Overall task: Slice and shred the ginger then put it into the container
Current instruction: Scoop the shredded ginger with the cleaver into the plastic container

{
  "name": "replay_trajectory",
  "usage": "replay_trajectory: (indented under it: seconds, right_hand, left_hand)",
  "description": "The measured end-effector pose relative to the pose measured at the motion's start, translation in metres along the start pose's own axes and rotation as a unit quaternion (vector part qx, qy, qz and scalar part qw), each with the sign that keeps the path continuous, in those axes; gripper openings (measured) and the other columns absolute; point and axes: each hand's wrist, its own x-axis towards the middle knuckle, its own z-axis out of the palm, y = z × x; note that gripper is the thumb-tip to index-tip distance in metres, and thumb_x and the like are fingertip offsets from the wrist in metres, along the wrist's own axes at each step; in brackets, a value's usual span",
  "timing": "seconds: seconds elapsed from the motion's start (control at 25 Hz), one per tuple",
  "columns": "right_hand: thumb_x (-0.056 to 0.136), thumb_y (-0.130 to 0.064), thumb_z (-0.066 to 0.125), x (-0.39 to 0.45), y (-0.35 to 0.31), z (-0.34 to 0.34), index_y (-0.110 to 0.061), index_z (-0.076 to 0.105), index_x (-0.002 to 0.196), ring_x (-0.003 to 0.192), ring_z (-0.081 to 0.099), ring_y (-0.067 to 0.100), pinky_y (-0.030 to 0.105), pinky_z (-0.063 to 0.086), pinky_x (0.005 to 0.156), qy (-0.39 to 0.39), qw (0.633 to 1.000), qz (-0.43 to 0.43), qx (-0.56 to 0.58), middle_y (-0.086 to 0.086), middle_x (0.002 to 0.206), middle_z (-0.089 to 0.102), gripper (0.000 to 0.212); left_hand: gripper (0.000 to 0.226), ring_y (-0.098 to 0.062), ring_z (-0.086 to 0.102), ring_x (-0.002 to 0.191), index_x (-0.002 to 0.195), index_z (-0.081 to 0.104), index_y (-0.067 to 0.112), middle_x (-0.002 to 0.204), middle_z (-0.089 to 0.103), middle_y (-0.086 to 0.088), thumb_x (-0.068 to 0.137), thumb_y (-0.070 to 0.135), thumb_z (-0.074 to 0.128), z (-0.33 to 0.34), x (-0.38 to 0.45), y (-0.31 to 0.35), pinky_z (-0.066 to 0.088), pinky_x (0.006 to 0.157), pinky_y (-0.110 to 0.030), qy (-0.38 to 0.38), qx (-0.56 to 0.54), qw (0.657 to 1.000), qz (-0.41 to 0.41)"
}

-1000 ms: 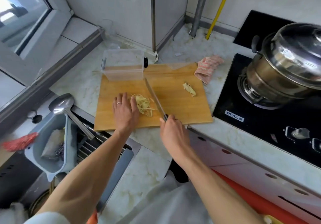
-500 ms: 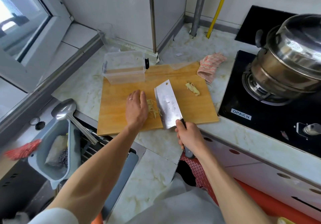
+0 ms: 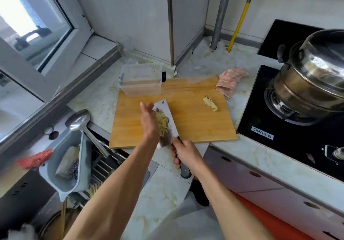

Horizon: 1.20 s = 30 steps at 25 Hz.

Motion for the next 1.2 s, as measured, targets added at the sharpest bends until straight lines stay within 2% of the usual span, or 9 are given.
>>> replay_trajectory:
  seconds: [0.08,0.2,0.32,0.48,0.68,0.84,0.92,1.08,1.2]
  right_hand:
    - [0.105,-0.034,0.046,-0.006,-0.005,-0.001,-0.006,0.056,0.082,0.044,0.045,0.015,0.026,0.039,0.041,-0.017,0.999,0.016,0.023,0.005,0.064,0.05,0.038]
    - [0.105,-0.035,0.047,-0.014,-0.019,-0.002,-0.005,0.057,0.084,0.043,0.044,0.014,0.024,0.037,0.04,-0.044,0.996,0.036,0.063,0.002,0.061,0.051,0.038]
    - [0.105,-0.035,0.048,-0.022,-0.041,-0.001,-0.006,0.057,0.082,0.042,0.042,0.015,0.024,0.035,0.041,-0.069,0.994,0.034,0.077,0.002,0.06,0.05,0.038]
    - [0.104,-0.035,0.048,-0.022,-0.079,-0.004,-0.007,0.057,0.081,0.043,0.041,0.014,0.024,0.035,0.042,-0.082,0.995,0.017,0.063,0.001,0.058,0.05,0.038]
    - [0.104,-0.036,0.047,0.007,-0.136,-0.009,-0.007,0.055,0.082,0.043,0.042,0.015,0.025,0.037,0.043,-0.059,0.998,0.001,0.027,0.003,0.061,0.049,0.037]
    - [0.104,-0.038,0.046,0.047,-0.175,-0.013,-0.007,0.055,0.084,0.043,0.045,0.016,0.025,0.041,0.043,-0.031,0.999,-0.015,-0.014,0.003,0.061,0.051,0.038]
    - [0.104,-0.039,0.046,0.068,-0.19,-0.014,-0.007,0.055,0.084,0.042,0.046,0.015,0.024,0.041,0.043,-0.023,0.999,-0.016,-0.037,0.003,0.062,0.051,0.039]
    - [0.104,-0.039,0.046,0.096,-0.205,-0.018,-0.008,0.055,0.081,0.041,0.046,0.015,0.025,0.042,0.043,-0.021,0.996,-0.018,-0.083,0.003,0.062,0.051,0.039]
    - [0.104,-0.039,0.046,0.108,-0.209,-0.02,-0.009,0.054,0.082,0.042,0.046,0.015,0.026,0.042,0.043,-0.022,0.992,-0.019,-0.12,0.002,0.063,0.051,0.038]
  left_hand:
    - [0.066,-0.014,0.049,0.123,0.133,0.058,0.011,0.139,0.056,-0.004,0.104,0.055,0.019,-0.005,0.001,0.011,0.035,0.098,-0.031,0.019,-0.084,0.996,-0.032]
    - [0.063,-0.014,0.049,0.12,0.128,0.061,0.01,0.137,0.059,-0.006,0.106,0.052,0.02,-0.009,-0.004,0.031,0.031,0.096,-0.028,0.039,-0.105,0.994,-0.017]
    - [0.061,-0.016,0.05,0.124,0.128,0.062,0.011,0.136,0.059,-0.005,0.105,0.052,0.023,-0.014,-0.01,0.051,0.032,0.096,-0.029,0.026,-0.058,0.998,0.025]
    - [0.06,-0.017,0.049,0.13,0.138,0.056,0.021,0.144,0.053,0.002,0.097,0.059,0.034,-0.015,-0.01,0.086,0.034,0.113,-0.04,-0.04,0.084,0.992,0.087]
    - [0.047,-0.012,0.042,0.134,0.143,0.051,0.02,0.147,0.049,0.0,0.104,0.044,0.04,0.016,0.015,0.114,0.029,0.101,-0.023,-0.089,0.244,0.944,0.206]
    - [0.039,-0.02,0.044,0.133,0.132,0.062,0.02,0.143,0.049,-0.007,0.098,0.039,0.055,0.043,0.072,0.114,0.034,0.109,-0.029,-0.065,0.357,0.89,0.277]
    - [0.037,-0.023,0.046,0.132,0.128,0.064,0.02,0.141,0.05,-0.008,0.096,0.038,0.058,0.052,0.1,0.114,0.036,0.111,-0.032,-0.043,0.378,0.877,0.293]
    - [0.031,-0.018,0.052,0.122,0.121,0.069,0.015,0.13,0.059,-0.006,0.098,0.031,0.057,0.057,0.127,0.115,0.033,0.098,-0.018,-0.017,0.361,0.876,0.318]
    - [0.028,-0.015,0.055,0.114,0.118,0.07,0.016,0.125,0.061,-0.003,0.099,0.03,0.055,0.055,0.137,0.113,0.039,0.096,-0.021,-0.007,0.354,0.877,0.324]
